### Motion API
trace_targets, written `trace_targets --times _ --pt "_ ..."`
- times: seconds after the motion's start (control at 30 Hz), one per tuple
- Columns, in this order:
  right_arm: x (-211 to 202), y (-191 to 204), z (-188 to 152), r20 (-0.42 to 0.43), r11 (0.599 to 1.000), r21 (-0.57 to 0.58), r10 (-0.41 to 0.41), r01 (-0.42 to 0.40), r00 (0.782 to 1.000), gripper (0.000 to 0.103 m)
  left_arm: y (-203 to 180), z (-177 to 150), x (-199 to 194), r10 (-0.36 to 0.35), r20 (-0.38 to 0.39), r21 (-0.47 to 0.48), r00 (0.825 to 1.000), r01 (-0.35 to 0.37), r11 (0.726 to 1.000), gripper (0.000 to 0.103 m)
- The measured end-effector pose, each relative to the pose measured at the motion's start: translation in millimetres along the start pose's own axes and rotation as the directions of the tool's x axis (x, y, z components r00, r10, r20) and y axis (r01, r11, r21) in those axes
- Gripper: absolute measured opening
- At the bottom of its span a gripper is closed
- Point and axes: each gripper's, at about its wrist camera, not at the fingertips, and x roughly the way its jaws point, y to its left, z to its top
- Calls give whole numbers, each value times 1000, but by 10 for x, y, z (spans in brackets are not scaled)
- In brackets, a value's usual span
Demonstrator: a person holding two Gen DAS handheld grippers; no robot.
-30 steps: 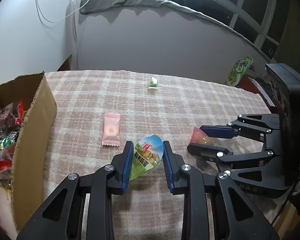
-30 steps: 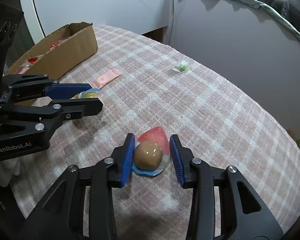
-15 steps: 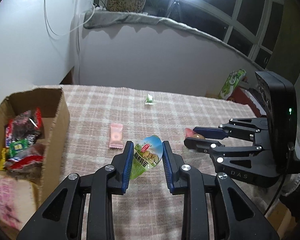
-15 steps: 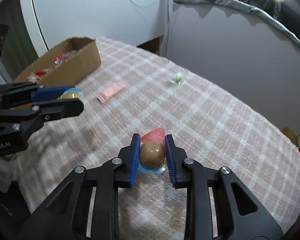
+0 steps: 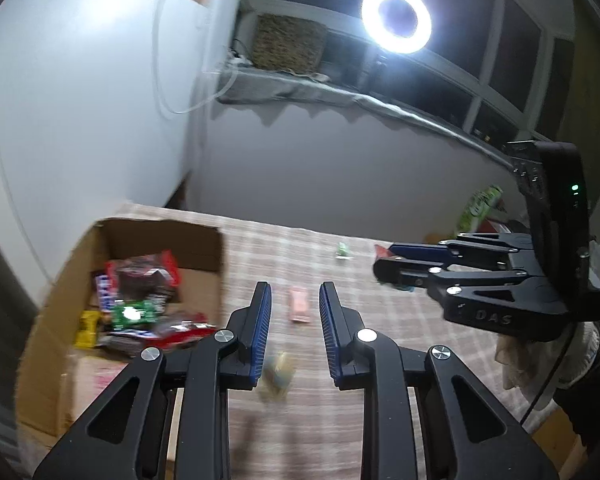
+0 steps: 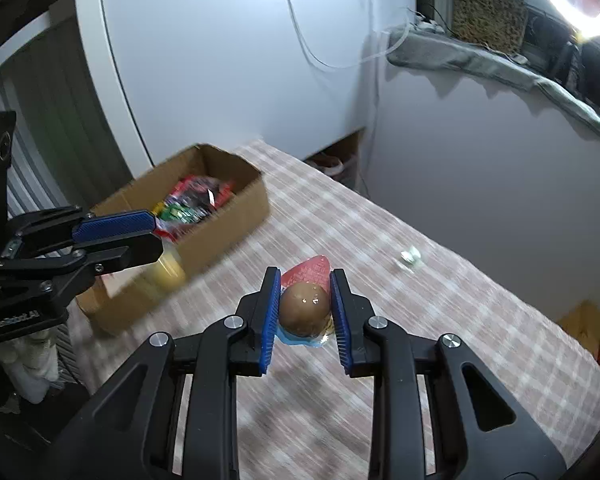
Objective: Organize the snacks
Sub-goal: 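Carry both candies over the box and open both grippers, then move both grippers back over the yellow candy and clear packet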
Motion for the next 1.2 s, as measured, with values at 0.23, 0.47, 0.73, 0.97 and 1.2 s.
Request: trace_targets --times 0.23,0.47,0.73,0.97,1.2 --pt "185 381 288 15 997 -45 59 -58 998 26 370 -21 -25 76 -8 -38 997 -77 996 18" --pt "511 664 460 -17 988 -37 147 -147 989 26 710 -18 -158 138 8 -74 990 -137 988 18" --pt "937 1082 640 -90 974 -101 193 -202 977 28 995 -86 -201 180 -15 -115 984 -180 977 18" --pt "1027 1098 659 -83 981 -85 168 -175 982 64 1143 -136 -255 200 -19 -161 980 -201 966 38" --pt "836 901 645 -59 988 -63 139 -143 989 66 1070 -138 -288 182 -1 -164 983 -179 970 38"
